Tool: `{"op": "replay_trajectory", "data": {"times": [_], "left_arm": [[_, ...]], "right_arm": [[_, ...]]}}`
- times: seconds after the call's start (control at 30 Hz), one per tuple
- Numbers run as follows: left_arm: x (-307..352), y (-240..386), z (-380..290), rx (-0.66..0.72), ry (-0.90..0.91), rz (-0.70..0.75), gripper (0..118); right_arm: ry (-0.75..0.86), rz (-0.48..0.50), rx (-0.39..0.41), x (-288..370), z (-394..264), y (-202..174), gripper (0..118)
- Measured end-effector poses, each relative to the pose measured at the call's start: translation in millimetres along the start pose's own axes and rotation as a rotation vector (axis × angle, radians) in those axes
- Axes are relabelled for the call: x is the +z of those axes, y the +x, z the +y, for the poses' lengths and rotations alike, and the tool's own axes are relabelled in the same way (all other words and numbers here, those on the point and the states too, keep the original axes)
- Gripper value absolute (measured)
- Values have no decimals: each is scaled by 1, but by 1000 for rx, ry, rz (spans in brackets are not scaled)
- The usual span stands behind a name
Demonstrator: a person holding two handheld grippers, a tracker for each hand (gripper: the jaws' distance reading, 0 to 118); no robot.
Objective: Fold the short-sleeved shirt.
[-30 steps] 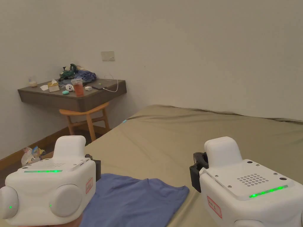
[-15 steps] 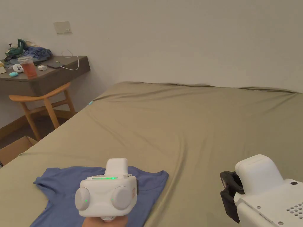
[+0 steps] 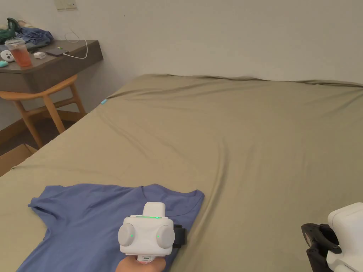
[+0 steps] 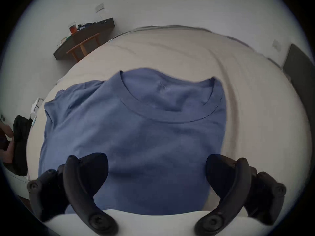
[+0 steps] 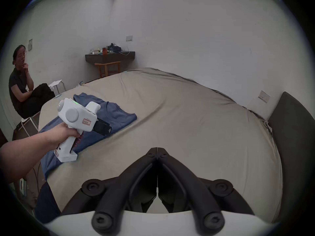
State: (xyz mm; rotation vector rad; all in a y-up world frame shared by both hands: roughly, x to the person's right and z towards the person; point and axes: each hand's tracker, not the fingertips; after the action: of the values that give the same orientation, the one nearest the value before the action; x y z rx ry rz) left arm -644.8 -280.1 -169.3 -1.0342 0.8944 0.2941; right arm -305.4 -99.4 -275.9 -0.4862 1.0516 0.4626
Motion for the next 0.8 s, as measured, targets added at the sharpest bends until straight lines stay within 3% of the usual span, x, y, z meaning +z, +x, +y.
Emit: {"op": "replay_trajectory", "data": {"times": [0.03,0.1,0.13,0.17,0.23,0.27,0.33,0.47,0.6,0.73,0.8], "left_arm": [[-9,3,-3,-17,6,19,118],[-8,-9,-6,100,33,-40,117],[-6,-15,-6,150,22,-40,105],[-4,-28,-4,217,33,-24,87],[2,-49,-2,321,87,-49,18],[3,-57,-2,342,87,-36,8],[-1,-70,-2,348,82,-38,8],[4,-83,-6,493,95,-166,8],[39,-115,-14,770,173,-326,7],[98,-124,-4,703,285,-325,7],[139,-126,5,717,367,-310,7]], "right_arm": [[-7,1,0,-2,-2,1,3],[-21,4,5,-4,-5,2,3],[-22,6,5,-3,-6,3,3],[-24,7,4,-3,-7,3,3],[-25,9,-1,-1,-8,4,3],[-24,8,-6,1,-8,5,3],[-19,9,-9,4,-8,5,3],[-5,8,-12,16,-8,4,3],[40,-12,-42,37,-6,9,3],[114,-48,-106,60,-1,24,3],[150,-112,-110,74,1,34,3]]}}
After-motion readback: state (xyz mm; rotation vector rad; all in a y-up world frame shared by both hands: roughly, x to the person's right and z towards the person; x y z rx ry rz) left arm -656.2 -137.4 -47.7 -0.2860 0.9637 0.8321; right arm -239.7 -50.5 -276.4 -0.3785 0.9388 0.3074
